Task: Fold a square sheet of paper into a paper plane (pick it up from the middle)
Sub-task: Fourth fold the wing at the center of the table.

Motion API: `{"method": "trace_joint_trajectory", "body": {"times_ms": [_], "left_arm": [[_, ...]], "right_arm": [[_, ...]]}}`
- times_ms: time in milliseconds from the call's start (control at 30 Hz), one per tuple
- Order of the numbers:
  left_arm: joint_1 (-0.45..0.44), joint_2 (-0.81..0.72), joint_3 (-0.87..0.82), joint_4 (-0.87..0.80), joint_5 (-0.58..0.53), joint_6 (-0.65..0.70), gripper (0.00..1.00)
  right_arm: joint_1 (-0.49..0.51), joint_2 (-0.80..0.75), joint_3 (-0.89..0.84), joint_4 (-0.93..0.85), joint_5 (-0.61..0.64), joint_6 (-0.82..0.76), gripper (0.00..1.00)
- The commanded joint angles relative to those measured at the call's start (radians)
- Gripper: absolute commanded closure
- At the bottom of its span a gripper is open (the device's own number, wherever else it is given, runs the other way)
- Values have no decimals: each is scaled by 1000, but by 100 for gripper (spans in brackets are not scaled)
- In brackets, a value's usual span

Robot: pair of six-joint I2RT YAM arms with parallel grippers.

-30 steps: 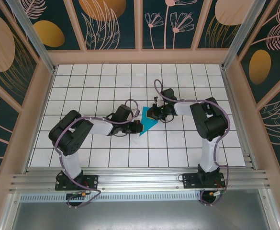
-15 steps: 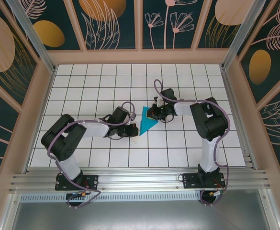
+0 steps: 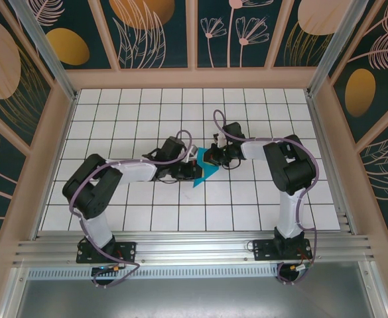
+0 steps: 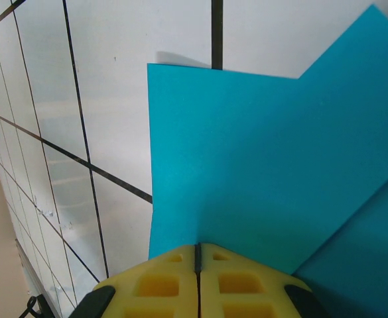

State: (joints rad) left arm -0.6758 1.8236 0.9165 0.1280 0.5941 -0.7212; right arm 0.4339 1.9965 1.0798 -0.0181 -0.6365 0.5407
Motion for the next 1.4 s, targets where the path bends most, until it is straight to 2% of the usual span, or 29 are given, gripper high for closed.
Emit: {"method": "trace_joint_trajectory", "body": {"times_ms": [0,200,400,567,800,967,1133,1233,1367], "left_arm": [[-7,48,1,-25,37,-5,94],[-6,42,-53,-117,-85,35,98],[-7,37,-128,-112,-122,27,100],[-6,28,-176,-100,-119,20,100],[-1,21,-255,24,-10,-49,100],[4,-91,-294,66,-51,-99,100],[3,-203,-206,56,-62,-92,100],[3,-172,-112,43,-72,-77,100],[3,-47,-1,36,-92,-61,100]], "right_arm": [[6,88,-36,-54,158,-11,92],[6,90,-37,-61,164,-16,92],[7,96,-35,-64,166,-19,92],[6,104,-28,-71,168,-25,92],[6,119,-21,-84,176,-33,92],[7,108,-27,-81,167,-38,92],[8,100,-21,-76,153,-39,92],[8,98,-13,-77,148,-39,91],[8,96,-12,-77,150,-36,91]]}}
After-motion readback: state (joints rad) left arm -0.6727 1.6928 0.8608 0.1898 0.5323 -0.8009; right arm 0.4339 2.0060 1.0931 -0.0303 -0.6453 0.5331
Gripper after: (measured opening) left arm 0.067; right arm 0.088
